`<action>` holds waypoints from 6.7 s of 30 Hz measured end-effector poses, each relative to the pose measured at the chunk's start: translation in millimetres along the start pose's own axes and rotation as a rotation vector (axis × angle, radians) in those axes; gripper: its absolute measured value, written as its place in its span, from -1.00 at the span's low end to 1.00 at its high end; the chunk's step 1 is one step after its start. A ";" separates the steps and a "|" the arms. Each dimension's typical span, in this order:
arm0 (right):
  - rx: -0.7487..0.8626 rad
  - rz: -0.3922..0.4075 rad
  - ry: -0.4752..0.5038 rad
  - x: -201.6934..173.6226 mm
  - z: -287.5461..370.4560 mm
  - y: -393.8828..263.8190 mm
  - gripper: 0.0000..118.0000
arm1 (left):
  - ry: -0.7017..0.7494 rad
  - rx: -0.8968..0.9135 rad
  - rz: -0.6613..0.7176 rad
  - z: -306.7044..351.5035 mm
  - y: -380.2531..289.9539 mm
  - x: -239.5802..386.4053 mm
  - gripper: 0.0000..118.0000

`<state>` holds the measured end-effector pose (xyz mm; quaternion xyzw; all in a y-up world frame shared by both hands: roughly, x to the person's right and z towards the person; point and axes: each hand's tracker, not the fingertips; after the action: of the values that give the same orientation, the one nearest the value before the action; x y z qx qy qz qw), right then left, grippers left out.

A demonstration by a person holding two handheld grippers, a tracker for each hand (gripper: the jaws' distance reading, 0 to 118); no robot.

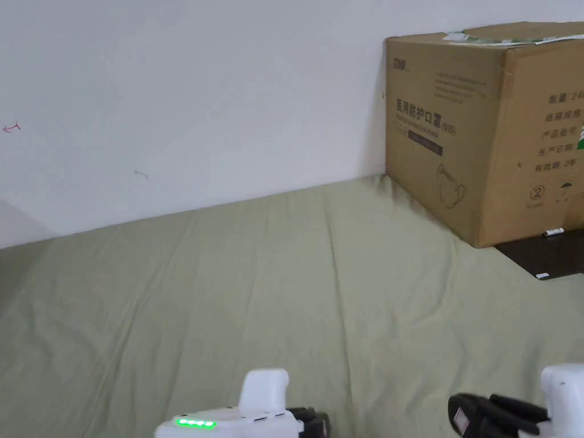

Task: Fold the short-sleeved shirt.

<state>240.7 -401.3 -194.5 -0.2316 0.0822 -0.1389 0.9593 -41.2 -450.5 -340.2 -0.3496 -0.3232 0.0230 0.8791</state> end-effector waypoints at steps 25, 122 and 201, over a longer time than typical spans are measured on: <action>0.518 0.243 -0.326 -46.2 -6.2 -40.3 -0.93 | 0.790 0.792 -0.076 160.6 -75.0 -2.5 -0.99; -0.022 0.109 0.036 -83.9 -33.2 33.4 -0.89 | 0.394 0.448 0.107 175.3 -34.6 -62.4 -1.00; 0.437 0.428 -0.201 -122.0 -28.5 -4.7 1.00 | 0.732 0.649 0.125 196.6 -7.8 -17.1 1.00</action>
<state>117.7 -380.1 -206.0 -0.0103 0.0021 0.0754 0.9971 -171.0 -343.0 -237.2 -0.0613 0.0524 0.0508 0.9955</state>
